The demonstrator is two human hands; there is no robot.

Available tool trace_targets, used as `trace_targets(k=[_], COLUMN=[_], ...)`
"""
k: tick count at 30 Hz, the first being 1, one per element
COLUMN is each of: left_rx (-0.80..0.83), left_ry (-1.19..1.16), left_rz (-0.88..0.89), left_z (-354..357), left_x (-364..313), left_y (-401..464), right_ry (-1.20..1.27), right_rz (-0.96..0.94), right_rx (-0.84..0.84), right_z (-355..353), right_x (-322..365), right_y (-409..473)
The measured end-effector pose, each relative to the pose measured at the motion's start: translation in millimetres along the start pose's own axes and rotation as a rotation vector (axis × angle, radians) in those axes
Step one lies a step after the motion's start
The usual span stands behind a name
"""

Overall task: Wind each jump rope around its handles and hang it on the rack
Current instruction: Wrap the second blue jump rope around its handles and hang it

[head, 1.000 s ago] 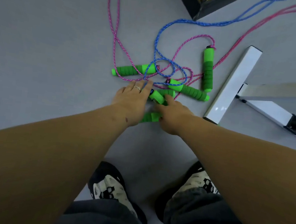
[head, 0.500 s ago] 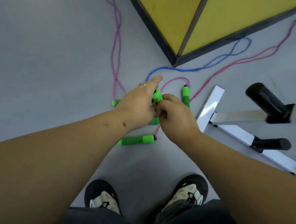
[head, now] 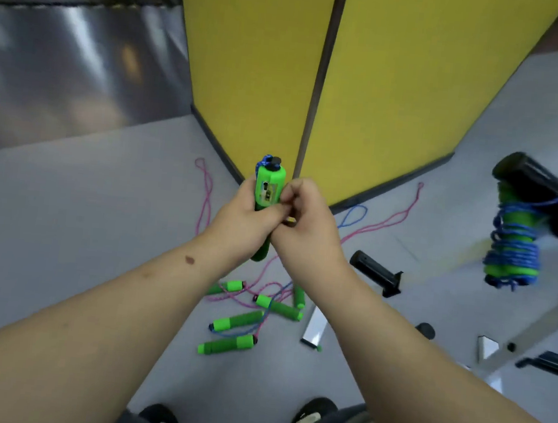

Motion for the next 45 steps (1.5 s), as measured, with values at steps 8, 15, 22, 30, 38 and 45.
trace_targets(k=[8,15,22,30,38,45], left_rx=[0.047,-0.044,0.139,0.106,-0.108,-0.088], left_ry=[-0.235,0.327,0.599,0.24,0.125,0.188], left_rz=[0.071,0.183,-0.058,-0.125,-0.222,-0.257], left_z=[-4,-30,-20,3,-22,-18], left_x=[-63,-66,2,37,52,50], left_y=[-31,-9,9,35,43,33], right_ry=[0.096,0.108,0.234,0.151,0.021,0.095], right_rz=[0.147,0.249,0.234,0.237,0.407,0.294], right_rx=[0.155,0.315,0.012,0.044,0.01,-0.052], right_z=[-17,-19,-23,-11,-25,-16], right_x=[27,-11,-42,-66,-82,-72], right_y=[-34,-22,9,23,21,18])
Point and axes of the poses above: each hand's wrist, its own y-axis towards the middle knuckle, its own z-axis out of the palm, x = y × z, the point moved 4 cm from there along y, towards the middle knuckle, and after that the axes turned 6 degrees about -y, right-handed, at the moved point
